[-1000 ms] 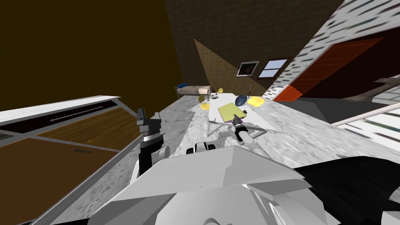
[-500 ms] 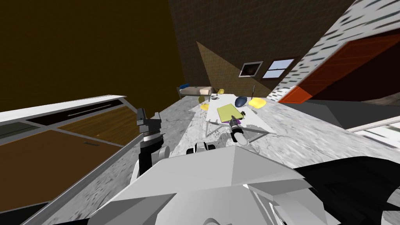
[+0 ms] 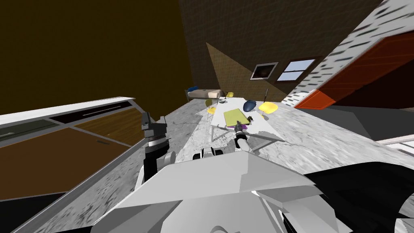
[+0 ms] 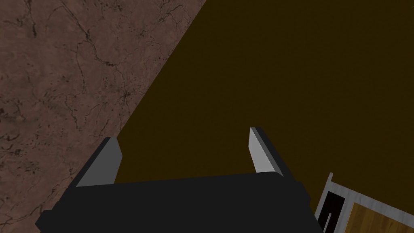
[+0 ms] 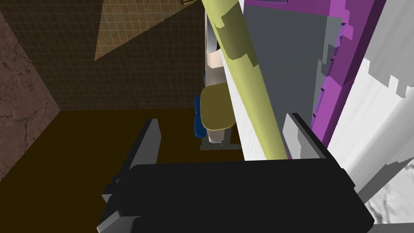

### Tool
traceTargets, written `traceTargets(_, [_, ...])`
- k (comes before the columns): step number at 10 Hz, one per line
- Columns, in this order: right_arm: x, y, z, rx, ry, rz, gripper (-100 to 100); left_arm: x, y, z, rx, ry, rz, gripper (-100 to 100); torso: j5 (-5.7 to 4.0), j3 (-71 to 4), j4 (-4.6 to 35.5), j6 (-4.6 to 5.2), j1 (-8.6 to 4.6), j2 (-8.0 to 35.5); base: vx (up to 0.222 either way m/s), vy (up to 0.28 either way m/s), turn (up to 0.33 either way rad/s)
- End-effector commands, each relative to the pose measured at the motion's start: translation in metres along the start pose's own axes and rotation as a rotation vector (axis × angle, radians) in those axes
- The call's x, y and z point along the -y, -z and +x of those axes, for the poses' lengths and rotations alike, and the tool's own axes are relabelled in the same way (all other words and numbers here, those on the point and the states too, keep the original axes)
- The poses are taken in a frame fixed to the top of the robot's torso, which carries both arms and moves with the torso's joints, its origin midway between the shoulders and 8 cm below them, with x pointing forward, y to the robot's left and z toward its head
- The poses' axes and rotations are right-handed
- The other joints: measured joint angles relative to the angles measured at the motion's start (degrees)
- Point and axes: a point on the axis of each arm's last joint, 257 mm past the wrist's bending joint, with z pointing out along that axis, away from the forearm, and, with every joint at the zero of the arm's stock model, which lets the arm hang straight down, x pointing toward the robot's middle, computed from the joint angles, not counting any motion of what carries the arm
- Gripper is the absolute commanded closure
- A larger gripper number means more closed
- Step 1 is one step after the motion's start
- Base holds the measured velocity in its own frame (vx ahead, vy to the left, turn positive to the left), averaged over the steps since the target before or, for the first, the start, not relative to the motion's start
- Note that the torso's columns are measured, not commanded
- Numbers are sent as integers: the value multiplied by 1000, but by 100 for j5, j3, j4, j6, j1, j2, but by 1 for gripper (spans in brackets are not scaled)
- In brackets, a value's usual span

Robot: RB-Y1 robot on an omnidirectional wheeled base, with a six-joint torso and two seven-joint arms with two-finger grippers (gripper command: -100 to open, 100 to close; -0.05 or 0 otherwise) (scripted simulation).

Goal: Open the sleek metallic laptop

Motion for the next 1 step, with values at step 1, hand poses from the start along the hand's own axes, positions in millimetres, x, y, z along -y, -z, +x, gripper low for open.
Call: traceTargets(1, [0,6,-15,-14,-11,13,-100,0,0,0,0,0,0,0,6,1,4,6,6,5,-42,-113,73])
